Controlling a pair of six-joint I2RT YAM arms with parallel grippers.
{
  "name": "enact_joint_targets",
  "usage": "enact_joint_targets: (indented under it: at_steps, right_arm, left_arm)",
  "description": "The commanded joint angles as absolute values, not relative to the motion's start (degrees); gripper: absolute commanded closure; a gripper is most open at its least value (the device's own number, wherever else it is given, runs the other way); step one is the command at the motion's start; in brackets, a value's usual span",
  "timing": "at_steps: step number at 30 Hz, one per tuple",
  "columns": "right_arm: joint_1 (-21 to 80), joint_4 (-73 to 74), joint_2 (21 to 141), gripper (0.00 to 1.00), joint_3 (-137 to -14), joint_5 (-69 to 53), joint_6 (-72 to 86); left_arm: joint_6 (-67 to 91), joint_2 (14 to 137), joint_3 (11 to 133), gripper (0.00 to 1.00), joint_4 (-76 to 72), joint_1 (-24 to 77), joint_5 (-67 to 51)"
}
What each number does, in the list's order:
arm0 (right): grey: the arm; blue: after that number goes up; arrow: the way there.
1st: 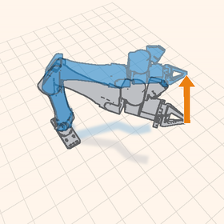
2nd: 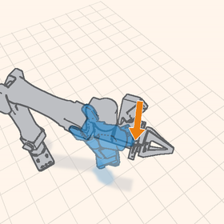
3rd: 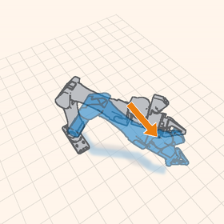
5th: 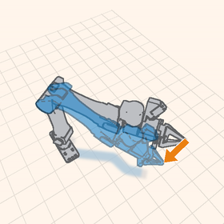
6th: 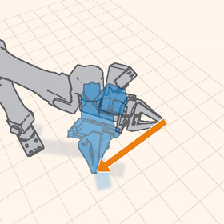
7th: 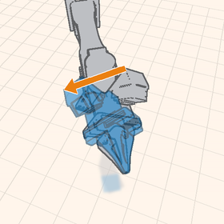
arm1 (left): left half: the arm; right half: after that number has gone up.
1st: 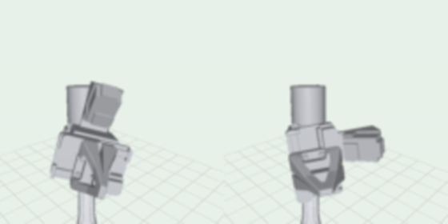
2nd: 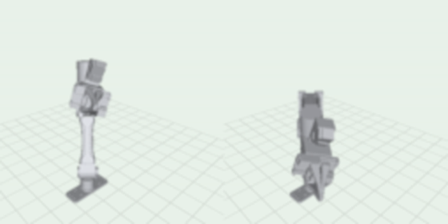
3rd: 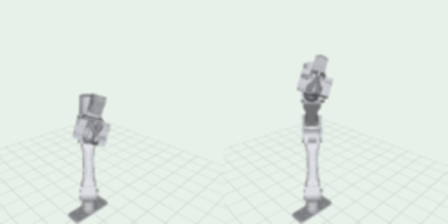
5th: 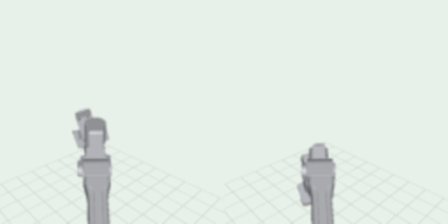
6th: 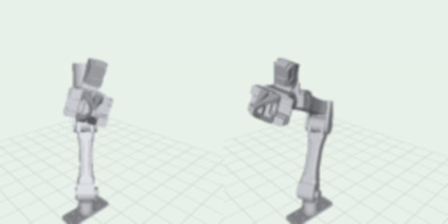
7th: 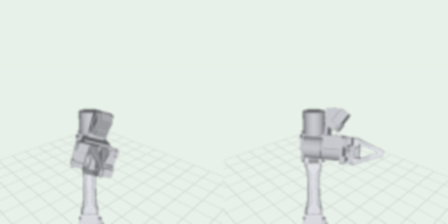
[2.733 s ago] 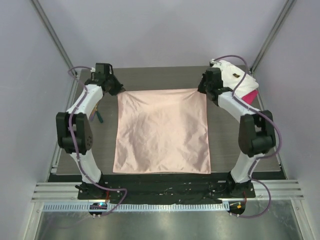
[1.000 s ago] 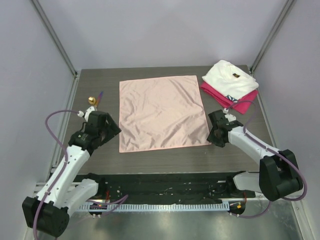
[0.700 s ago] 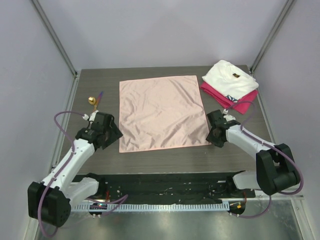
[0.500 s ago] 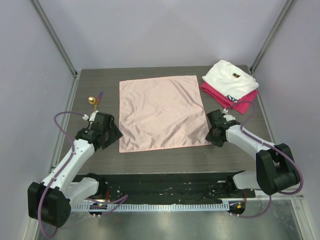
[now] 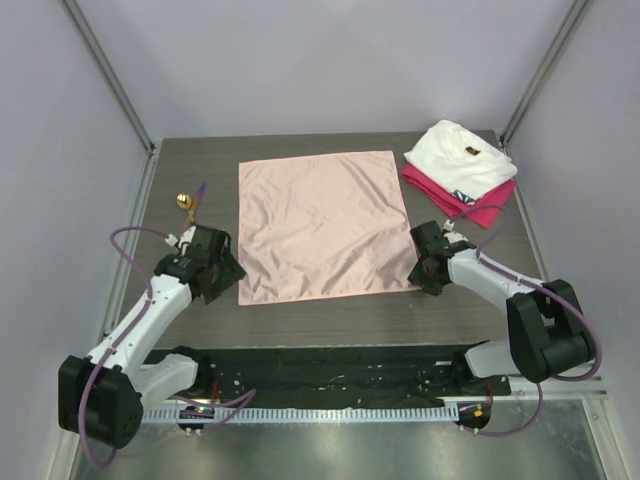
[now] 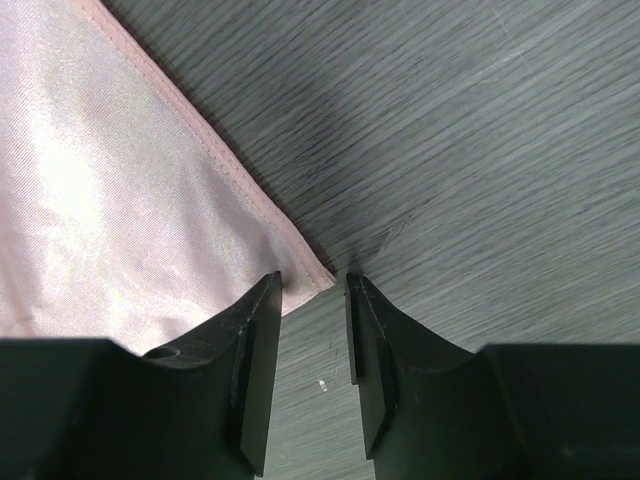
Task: Fold the napkin into a case and place the utensils inside
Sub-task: Pick up the flattened napkin from the center of the board.
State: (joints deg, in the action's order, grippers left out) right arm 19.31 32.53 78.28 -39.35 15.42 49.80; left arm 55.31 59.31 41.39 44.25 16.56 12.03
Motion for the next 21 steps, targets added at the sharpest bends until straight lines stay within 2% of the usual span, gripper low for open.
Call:
enact_joint_targets:
  at_steps: [1, 3, 7, 12, 13, 15, 18, 21]
  right_arm:
    - [19.6, 30.1, 80.5, 0.61, -38.3, 16.5, 52.6]
    - [19.6, 29.6, 81.4, 0.66, -37.8, 17.2, 52.5]
    - [19.7, 28.7, 80.9, 0.83, -36.8, 17.4, 52.1]
    - [19.9, 28.2, 78.5, 0.91, -36.3, 16.3, 52.2]
    - [20.0, 28.2, 78.2, 0.96, -36.3, 15.8, 52.5]
    - [20.0, 28.0, 77.6, 0.98, -36.3, 15.2, 52.6]
    - [20.1, 27.9, 77.3, 0.99, -36.6, 15.3, 52.6]
    - [20.1, 27.8, 77.3, 0.99, -36.9, 15.4, 51.9]
  left_arm:
    - [57.4, 60.0, 42.5, 0.29, 46.9, 16.9, 13.4]
    - [57.5, 60.3, 42.7, 0.28, 47.6, 16.8, 12.8]
    - [57.3, 59.4, 41.7, 0.28, 48.3, 16.8, 10.8]
    - [58.9, 58.1, 37.8, 0.31, 46.3, 17.5, 11.2]
    - [59.6, 58.4, 37.4, 0.32, 46.3, 18.6, 11.9]
    - [60.4, 59.1, 37.4, 0.34, 46.8, 19.4, 13.8]
    - [61.1, 61.4, 37.8, 0.46, 46.7, 20.7, 15.2]
    - [62.3, 64.5, 39.0, 0.46, 46.7, 22.6, 17.7]
